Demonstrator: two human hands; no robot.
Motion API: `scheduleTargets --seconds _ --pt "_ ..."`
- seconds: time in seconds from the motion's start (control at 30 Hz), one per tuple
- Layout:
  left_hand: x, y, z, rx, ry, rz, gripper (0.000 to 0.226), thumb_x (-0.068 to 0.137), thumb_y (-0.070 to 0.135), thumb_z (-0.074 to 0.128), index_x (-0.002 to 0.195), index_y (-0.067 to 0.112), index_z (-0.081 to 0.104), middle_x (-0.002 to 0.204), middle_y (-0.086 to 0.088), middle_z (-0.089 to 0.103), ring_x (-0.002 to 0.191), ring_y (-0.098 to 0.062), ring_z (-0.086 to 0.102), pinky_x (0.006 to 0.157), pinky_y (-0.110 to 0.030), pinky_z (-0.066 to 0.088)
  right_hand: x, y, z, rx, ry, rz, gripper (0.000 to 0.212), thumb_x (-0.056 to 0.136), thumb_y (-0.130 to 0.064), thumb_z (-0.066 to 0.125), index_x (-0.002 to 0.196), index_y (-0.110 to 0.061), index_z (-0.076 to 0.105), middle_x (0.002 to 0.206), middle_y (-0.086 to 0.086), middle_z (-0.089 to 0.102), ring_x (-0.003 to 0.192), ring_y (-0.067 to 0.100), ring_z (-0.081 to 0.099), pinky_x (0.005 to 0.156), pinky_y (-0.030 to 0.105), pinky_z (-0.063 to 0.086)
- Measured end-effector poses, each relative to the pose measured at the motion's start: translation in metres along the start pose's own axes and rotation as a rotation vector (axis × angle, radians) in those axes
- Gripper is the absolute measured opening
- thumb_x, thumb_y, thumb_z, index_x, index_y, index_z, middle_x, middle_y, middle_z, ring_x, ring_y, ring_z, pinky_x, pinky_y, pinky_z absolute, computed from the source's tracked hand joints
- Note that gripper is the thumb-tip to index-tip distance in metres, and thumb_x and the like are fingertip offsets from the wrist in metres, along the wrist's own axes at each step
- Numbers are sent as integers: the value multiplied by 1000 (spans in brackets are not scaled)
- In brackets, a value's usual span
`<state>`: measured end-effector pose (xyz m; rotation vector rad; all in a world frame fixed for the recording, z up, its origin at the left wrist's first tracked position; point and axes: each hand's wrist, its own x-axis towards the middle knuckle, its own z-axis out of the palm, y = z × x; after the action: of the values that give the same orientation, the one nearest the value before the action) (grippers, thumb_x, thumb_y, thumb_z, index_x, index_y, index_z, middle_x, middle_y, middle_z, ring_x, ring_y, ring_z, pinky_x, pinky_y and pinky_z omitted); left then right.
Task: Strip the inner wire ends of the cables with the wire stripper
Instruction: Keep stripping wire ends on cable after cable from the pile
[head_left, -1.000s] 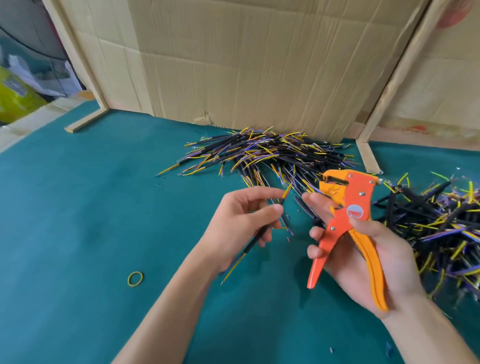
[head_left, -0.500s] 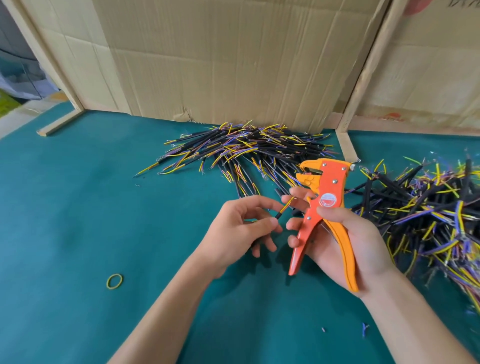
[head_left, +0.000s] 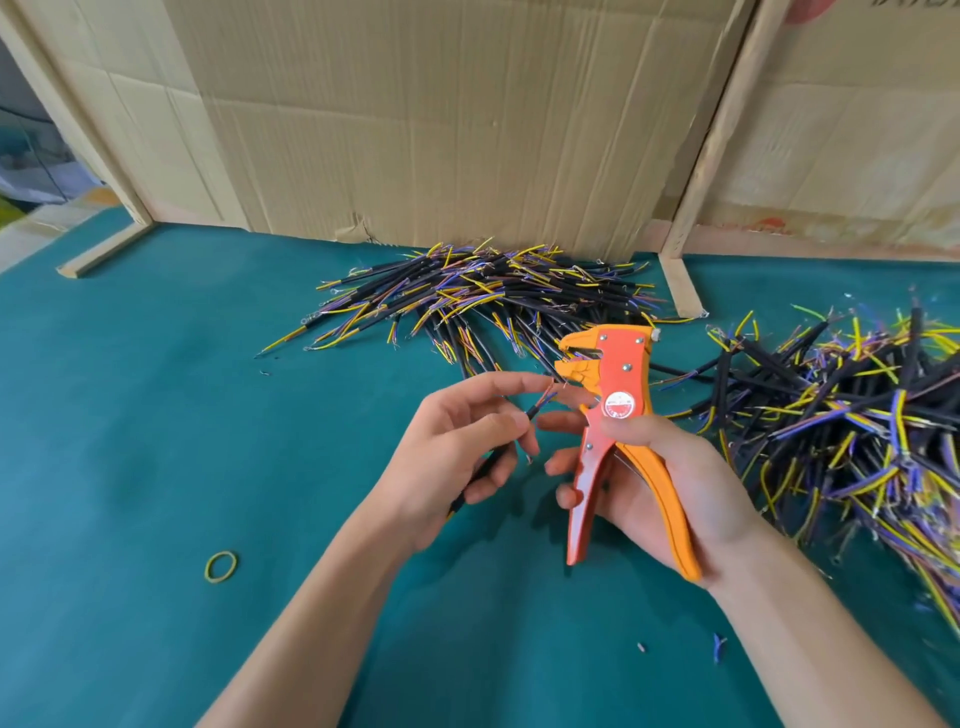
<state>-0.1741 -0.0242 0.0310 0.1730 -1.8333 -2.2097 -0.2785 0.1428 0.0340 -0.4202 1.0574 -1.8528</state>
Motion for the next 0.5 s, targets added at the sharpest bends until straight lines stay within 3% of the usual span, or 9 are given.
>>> scheduleTargets --seconds 0.27,0.37,0.5 --pt "-1 2 0 -35 -2 -44 31 85 10 54 106 11 77 67 -3 57 48 -10 40 36 -14 23 0 8 8 21 -44 57 49 75 -24 73 120 -7 72 114 20 69 81 32 68 65 43 55" --pt "-1 3 -3 -37 44 -30 25 82 9 58 98 7 76 69 -9 59 48 -10 40 35 -15 25 0 8 8 34 -57 91 54 77 -24 72 127 -5 68 120 19 68 82 32 67 66 43 54" --pt "0 2 -7 14 108 -8 22 83 13 64 100 5 75 63 -8 48 48 -13 33 43 -16 30 -1 6 5 25 -45 94 52 82 -20 64 132 -7 66 121 19 67 81 29 66 68 42 54"
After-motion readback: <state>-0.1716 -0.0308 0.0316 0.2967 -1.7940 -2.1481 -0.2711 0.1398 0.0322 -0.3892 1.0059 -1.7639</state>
